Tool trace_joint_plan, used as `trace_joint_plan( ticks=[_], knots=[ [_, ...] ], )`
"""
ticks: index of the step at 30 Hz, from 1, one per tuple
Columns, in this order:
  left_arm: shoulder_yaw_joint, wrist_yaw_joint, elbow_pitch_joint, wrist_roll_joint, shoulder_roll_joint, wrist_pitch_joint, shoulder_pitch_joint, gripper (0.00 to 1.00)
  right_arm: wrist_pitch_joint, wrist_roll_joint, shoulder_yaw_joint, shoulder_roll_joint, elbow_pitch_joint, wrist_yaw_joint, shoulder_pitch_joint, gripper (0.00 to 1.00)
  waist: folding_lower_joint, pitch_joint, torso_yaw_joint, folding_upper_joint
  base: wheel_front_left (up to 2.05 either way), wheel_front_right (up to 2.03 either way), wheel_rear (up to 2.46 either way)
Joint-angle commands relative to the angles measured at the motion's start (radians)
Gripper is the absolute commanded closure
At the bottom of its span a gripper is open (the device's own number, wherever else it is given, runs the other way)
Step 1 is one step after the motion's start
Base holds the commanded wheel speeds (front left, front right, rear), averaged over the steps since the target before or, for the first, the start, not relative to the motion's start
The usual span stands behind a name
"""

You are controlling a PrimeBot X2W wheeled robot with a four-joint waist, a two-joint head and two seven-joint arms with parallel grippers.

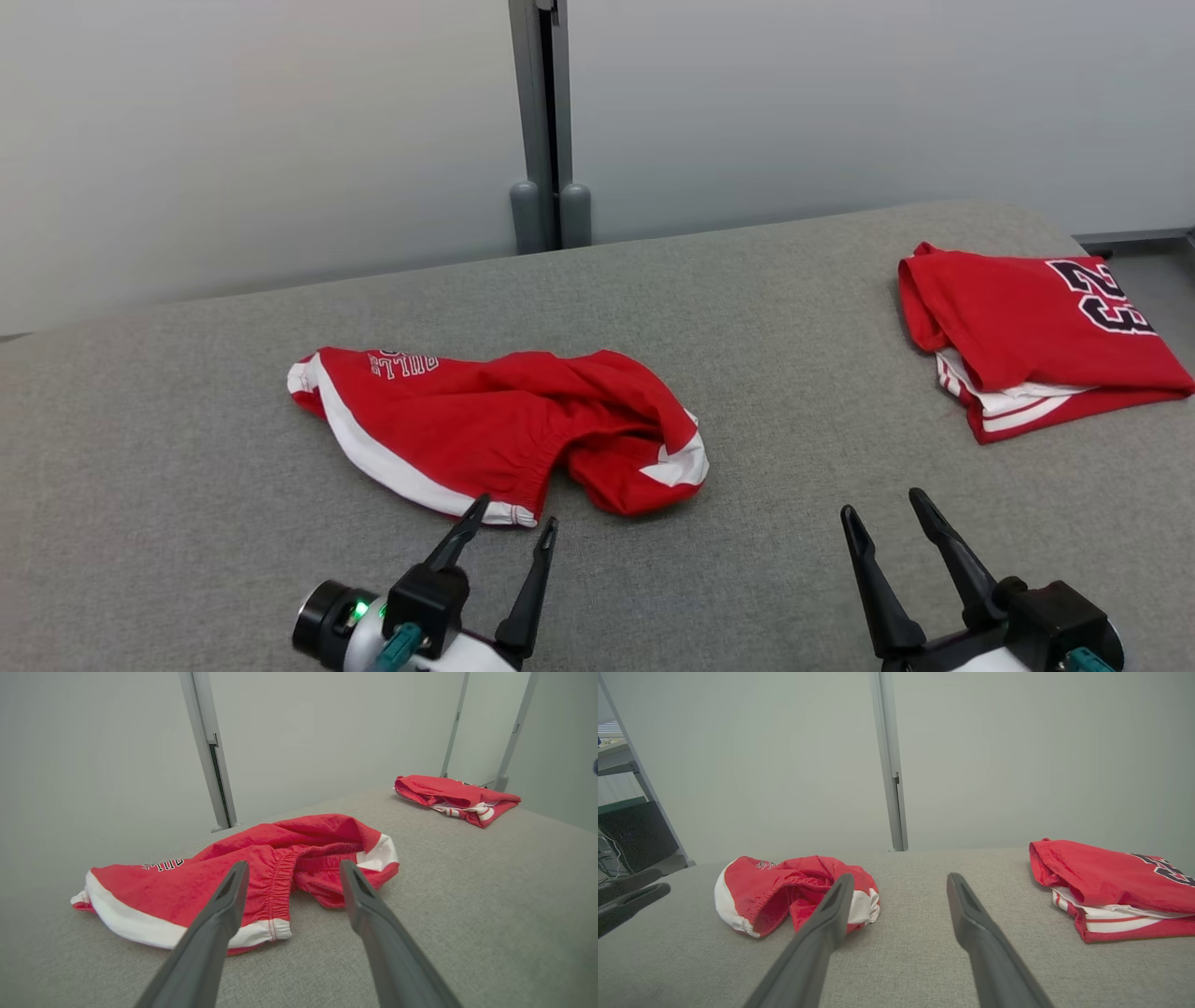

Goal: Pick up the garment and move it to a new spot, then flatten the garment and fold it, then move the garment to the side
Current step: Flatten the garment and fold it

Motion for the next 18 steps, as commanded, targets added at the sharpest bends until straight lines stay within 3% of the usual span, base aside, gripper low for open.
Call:
trace_joint_plan(
  ticks=[1,8,15,18],
  knots=[
    [-0.024,-0.011,0.042,0.004,0.004,-0.001,-0.054,0.0,-0.001,0.007,0.002,-0.009,-0.004,-0.001,-0.016,0.0,0.0,0.036,-0.027,0.0,0.0,0.0,0.0],
    [-0.183,-0.007,0.309,-0.023,0.005,0.026,-0.345,0.0,-0.001,0.018,0.012,-0.021,-0.013,-0.001,-0.072,0.0,0.0,0.15,-0.082,0.0,0.0,0.0,0.0],
    [-0.307,0.034,0.467,-0.085,0.005,0.025,-0.539,0.0,-0.001,0.029,0.002,-0.03,-0.023,-0.001,-0.133,0.0,0.0,0.256,-0.14,0.0,0.0,0.0,0.0],
    [-0.356,0.028,0.519,-0.114,0.004,0.03,-0.587,0.0,-0.001,0.031,-0.011,-0.03,-0.028,-0.001,-0.149,0.0,0.0,0.282,-0.158,0.0,0.0,0.0,0.0]
  ],
)
